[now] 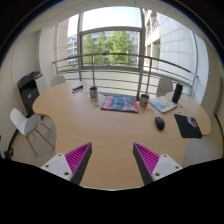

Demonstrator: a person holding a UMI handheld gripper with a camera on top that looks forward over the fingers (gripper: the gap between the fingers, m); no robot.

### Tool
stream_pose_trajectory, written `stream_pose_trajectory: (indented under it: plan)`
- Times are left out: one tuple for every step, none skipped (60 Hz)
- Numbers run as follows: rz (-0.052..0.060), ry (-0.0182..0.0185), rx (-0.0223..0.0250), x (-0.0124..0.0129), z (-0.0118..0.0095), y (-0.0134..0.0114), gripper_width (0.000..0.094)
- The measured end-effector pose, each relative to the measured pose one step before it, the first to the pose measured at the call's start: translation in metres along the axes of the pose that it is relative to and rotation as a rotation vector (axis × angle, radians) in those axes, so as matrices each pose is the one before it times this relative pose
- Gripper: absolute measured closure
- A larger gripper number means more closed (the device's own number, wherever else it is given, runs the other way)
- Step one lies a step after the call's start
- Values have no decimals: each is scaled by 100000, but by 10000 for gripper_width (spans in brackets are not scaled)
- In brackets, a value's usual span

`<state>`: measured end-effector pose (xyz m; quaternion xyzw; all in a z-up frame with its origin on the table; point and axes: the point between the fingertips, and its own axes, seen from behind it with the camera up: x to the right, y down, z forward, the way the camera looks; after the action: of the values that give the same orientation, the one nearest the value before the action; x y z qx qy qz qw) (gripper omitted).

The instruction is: Arrange mouse

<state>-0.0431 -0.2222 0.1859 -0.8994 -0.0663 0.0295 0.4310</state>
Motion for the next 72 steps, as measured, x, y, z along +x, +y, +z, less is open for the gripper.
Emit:
stream_pose_trajectory:
  plan:
    - [305,668,-852,462,467,612,91]
    - [258,825,-936,597,571,663,91]
    - [250,902,-1071,665,541,629,91]
    - [152,902,-1173,738,535,650,93]
    - [129,905,-1100,767,610,631,94]
    - [156,842,-1098,1066,640,527,92]
    - [168,934,-930,918,618,470,93]
    - [256,1028,-770,1001,705,455,91]
    - [268,1086,-667,1044,701,355,92]
    - [273,1112,-566,1056,722,258,92]
    - [307,1151,-520,1115,743,194,93]
    - [381,1129,-434,1116,773,156,91]
    - [434,1103,-280,1111,866,46,92]
    - [474,964,-125,1054,887,-56,89]
    - [497,786,121,1016,831,-159,89]
    - [460,604,336,950,879,-281,89]
    - [373,656,521,939,925,-337,90]
    - [287,746,496,932,948,-379,88]
    - [237,822,507,901,975,-431,89]
    - [244,681,522,862,950,-417,91]
    - [340,598,666,744,1003,-476,94]
    - [353,535,910,749,986,-551,92]
    - [393,418,1216,673,992,-624,93]
    - [356,327,1242,570,982,-615,90]
    - [230,231,1051,511,1047,-536,89]
    - [116,259,656,507,1057,-455,89]
    - [60,313,500,488,1058,-416,89]
    - [125,264,426,373,979,-399,90]
    - [142,106,562,328,1009,-453,88]
    - [122,-132,612,207,1036,-405,91]
    - [20,-305,302,181,955,-351,91]
    - [-36,-255,-28,193,996,-267,90]
    - [-73,-59,-164,217,902,-242,91]
    - [41,-14,-242,233,899,-181,91]
    - [179,-188,-229,146,878,-230,91]
    - [289,-273,-51,121,792,-264,91]
    - [372,-313,23,98,736,-270,90]
    - [376,-344,81,71,753,-241,90]
    - [317,-352,-8,48,698,-226,92]
    - [249,-326,-115,36,656,-163,97]
    - [186,-211,-128,59,627,-124,102]
    - [42,-192,-69,25,582,-102,115]
    - [-59,-166,-41,4,544,-120,125]
    - [-82,-164,-245,38,491,-25,143]
    - [-88,-216,-527,41,476,61,167]
    - [22,-130,-721,76,452,100,193]
    - [109,10,-751,95,414,106,217]
    - [40,-267,-819,17,325,154,241]
    - [146,-1308,-192,-289,83,-106,262]
    - [1007,-1519,916,-227,136,-308,298]
    - [810,-327,-137,101,151,-37,335]
    - [331,452,-186,201,80,-34,375]
    - [-27,-51,387,39,84,-131,406]
    - [-183,-309,235,-41,35,-56,407]
    - [-359,-241,-62,-50,-5,28,416]
    - [-568,-203,427,-19,14,-62,431]
    - [-372,-156,-24,125,294,-148,444]
    - [-156,-120,515,-49,25,7,456]
    - [82,-98,451,-55,-10,7,471]
    - [-17,-12,236,-56,-43,39,477]
    - [-358,-59,210,-41,-5,38,491]
    - [-508,-258,-104,-50,-155,3,505]
    - [-559,-328,-62,-39,-8,-8,516]
    - [-504,-488,-183,-93,-23,8,526]
    - [-405,-623,-400,-127,-24,39,536]
    - [-274,-680,-465,-134,-48,23,543]
    - [-153,-501,-316,-102,-87,-2,548]
    - [-221,-289,29,-141,-273,-75,546]
    - [-513,-352,194,-145,-177,-193,547]
    - [-782,-412,662,-185,-333,-352,544]
    - [-966,-294,998,-148,-427,-444,545]
    - [-928,-15,1225,-96,-511,-570,546]
